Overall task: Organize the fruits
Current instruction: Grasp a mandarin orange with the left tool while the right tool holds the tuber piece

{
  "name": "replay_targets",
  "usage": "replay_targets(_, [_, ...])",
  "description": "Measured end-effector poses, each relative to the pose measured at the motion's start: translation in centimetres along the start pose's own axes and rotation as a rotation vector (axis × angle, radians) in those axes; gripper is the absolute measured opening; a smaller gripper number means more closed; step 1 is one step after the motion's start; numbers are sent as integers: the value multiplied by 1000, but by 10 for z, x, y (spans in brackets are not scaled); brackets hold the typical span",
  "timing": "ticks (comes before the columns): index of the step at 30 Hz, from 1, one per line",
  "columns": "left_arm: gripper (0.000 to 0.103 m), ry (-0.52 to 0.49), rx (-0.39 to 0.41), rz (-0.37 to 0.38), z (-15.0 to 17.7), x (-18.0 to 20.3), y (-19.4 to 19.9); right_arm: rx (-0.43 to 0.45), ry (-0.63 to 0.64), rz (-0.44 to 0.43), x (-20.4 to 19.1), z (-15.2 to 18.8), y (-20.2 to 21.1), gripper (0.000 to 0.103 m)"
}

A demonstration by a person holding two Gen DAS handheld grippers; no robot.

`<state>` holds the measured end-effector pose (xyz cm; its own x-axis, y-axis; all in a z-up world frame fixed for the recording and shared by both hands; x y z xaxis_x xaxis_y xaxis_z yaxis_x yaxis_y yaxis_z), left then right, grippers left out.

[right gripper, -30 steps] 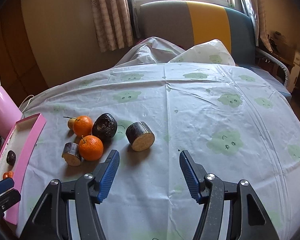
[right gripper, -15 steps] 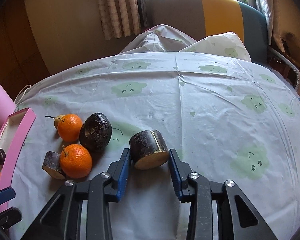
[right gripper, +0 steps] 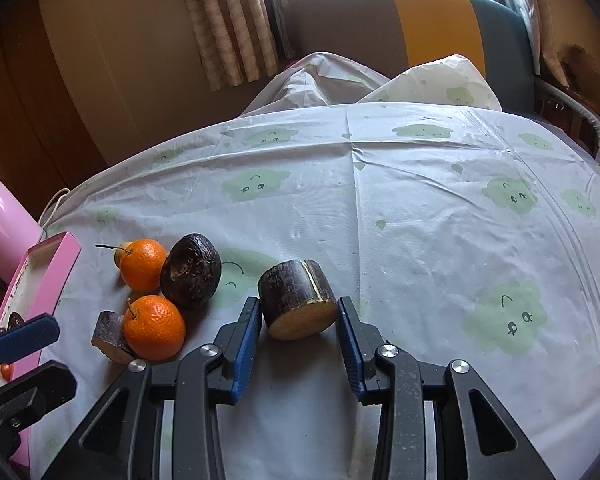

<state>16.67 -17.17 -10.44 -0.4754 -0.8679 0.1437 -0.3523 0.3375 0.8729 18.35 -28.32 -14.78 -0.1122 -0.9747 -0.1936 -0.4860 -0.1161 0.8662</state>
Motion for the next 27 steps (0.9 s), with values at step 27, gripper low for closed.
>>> replay_targets(27, [37, -34, -68, -32, -9, -4, -38, 9, -62, 87, 28, 3, 8, 39])
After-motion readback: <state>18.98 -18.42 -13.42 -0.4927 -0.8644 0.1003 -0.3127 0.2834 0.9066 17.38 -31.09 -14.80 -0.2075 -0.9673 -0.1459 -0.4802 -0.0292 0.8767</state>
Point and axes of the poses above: each gripper's, at about its wrist camera, not at the fingertips, and y roughly against the way its jaws point, x to its right, z to its underside, the point moved 10 cm from there along -y, roughly the way its jaws point, and after that the axes turned 13 degrees about -x, right-handed, at the moved point
